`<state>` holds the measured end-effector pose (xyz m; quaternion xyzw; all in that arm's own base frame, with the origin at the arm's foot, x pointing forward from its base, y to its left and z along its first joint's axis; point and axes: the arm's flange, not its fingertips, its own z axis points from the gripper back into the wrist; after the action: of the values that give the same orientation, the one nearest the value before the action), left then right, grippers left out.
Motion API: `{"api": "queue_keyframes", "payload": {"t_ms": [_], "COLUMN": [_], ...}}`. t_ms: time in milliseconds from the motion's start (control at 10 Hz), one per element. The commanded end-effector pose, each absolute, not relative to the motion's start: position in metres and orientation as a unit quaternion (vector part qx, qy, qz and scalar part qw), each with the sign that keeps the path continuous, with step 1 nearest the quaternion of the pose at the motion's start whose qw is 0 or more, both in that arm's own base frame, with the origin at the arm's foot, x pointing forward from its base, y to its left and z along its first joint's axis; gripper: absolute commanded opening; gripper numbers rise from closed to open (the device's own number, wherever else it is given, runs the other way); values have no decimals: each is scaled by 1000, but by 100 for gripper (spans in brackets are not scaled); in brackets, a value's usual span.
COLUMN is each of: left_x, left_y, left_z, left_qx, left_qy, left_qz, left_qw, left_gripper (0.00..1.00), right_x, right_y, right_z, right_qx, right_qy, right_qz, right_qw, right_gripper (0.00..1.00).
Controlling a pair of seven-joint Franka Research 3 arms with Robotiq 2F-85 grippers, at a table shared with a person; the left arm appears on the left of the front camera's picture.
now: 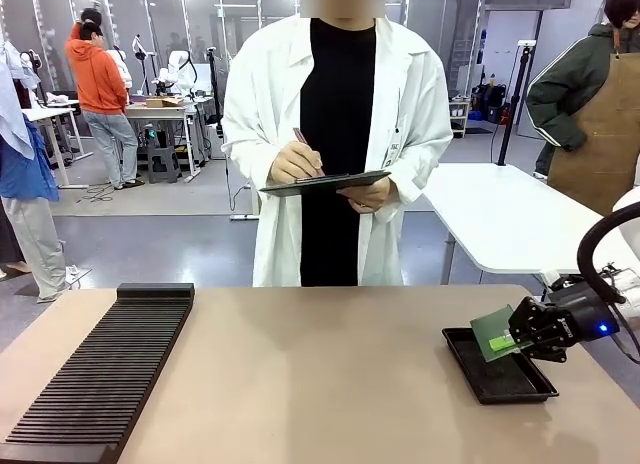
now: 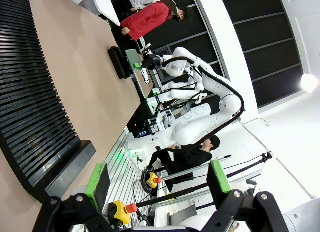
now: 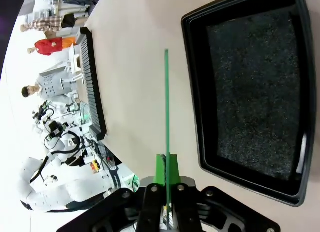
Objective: Inspect the PCB.
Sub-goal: Place the Blank PCB in the ESD tray.
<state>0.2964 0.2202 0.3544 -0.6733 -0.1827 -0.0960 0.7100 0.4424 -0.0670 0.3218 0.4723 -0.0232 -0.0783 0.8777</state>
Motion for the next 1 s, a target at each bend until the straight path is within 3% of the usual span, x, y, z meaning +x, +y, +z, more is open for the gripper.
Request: {"api": "queue_keyframes", "payload": {"t_ms": [0,900], "left_x": [296,296], "left_y": [221,221], "left_z": [357,357], "left_qx": [-669,-669], "left_qy": [-184,-184], "left_qz": [-99,-99], "left_qw": [713,713], "left_gripper": [100,100], "right_x": [455,485], "right_y": [-65,-68], "right_z": [315,285], "right_qx": [476,426], "right_qy": [-3,5], "right_qz": [-15,-35], "right_qw": [879,904], "right_gripper": [3,3]}}
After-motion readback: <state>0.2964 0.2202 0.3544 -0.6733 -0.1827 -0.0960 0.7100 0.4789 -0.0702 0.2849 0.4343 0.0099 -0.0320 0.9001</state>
